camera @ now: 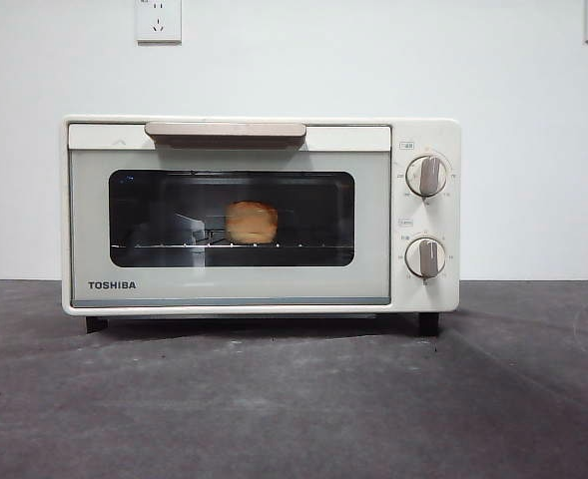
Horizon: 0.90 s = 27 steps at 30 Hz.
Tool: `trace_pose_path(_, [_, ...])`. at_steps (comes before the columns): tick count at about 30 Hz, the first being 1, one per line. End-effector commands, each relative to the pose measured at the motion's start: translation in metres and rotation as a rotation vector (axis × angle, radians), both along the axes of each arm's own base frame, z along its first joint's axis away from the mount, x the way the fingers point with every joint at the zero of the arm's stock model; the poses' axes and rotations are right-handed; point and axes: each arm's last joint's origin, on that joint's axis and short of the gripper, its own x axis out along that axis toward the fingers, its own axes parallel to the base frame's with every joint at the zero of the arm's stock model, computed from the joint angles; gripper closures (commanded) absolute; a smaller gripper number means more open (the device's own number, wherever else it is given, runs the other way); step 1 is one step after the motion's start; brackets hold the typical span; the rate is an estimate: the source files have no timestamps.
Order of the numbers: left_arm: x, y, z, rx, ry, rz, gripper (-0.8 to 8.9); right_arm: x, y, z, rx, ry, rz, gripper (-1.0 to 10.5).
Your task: The left arm flap open the oven, the right arm pick bread and place it into oven, the left arm flap close the oven
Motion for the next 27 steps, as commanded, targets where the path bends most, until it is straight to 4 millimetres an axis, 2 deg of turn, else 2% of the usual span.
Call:
trace_pose_path(1, [0.001, 0.0, -0.007, 0.0, 0.026, 0.002, 7.97, -0.001, 0.0, -0.008, 0.004, -0.016, -0.003, 9.4])
trace_pose_path(10, [0.001, 0.0, -0.007, 0.001, 0.026, 0.001, 7.97, 0.0, 0.0, -0.037, 0.078, 0.01, 0.004, 9.4])
trace_pose_path(17, [0.001, 0.0, -0.007, 0.001, 0.026, 0.001, 7.97, 0.0, 0.0, -0.043, 0.082, 0.073, -0.002, 9.4])
trace_pose_path(27, [0.001, 0.0, -0.007, 0.001, 0.026, 0.001, 7.97, -0.001, 0.0, -0.06, 0.081, 0.25, -0.01, 9.4])
